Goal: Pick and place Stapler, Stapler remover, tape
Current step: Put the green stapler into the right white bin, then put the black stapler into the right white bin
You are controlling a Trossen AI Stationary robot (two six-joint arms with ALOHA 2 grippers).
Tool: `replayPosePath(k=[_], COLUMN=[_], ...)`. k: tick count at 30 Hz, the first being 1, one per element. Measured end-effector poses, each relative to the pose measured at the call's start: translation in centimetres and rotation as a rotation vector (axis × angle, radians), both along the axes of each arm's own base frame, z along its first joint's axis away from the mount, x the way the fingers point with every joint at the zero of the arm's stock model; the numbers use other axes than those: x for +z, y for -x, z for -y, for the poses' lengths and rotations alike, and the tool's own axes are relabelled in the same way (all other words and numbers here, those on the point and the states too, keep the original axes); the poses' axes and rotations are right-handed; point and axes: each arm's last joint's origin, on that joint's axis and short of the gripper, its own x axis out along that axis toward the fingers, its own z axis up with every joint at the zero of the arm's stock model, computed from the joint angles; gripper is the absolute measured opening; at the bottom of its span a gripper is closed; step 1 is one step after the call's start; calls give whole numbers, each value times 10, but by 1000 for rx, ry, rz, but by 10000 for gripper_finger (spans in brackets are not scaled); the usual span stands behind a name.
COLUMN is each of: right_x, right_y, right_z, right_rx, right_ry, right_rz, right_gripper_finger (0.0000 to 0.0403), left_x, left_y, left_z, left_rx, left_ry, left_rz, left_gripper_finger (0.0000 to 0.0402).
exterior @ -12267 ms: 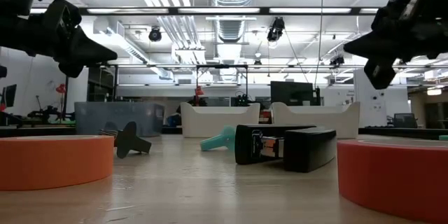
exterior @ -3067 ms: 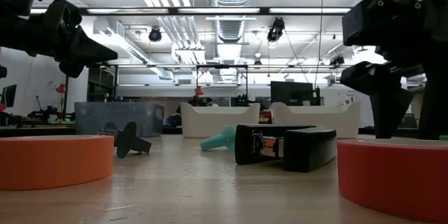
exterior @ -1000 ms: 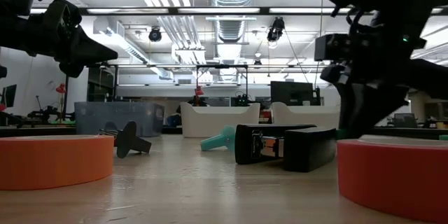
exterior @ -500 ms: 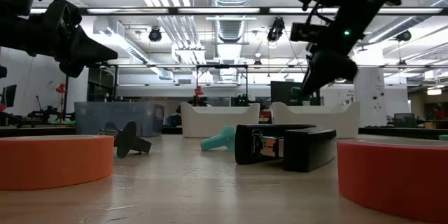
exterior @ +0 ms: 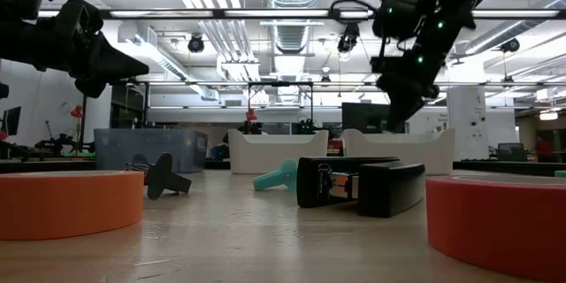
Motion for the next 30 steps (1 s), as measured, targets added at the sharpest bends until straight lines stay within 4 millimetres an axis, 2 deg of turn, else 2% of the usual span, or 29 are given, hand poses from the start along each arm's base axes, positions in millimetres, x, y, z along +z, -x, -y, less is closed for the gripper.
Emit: replayPosePath(k=[6,18,24,30], right_x=[-16,-38,-34,-17], right_y=[0,-8,-9,-11], right_z=[11,15,16,12], right_rx=[-15,-16,-15,25], right_ry=[-58,-79,-67,-62], right_rz=[-53,-119,-96,-29], right_gripper_finger=[77,129,165,193], left_x=[0,0,0,0], left_y=[0,0,0,0], left_z=[0,0,0,0], left_rx=[0,0,0,0], left_ry=[0,0,0,0], left_rz=[0,0,0,0], left_gripper_finger=[25,24,25,23])
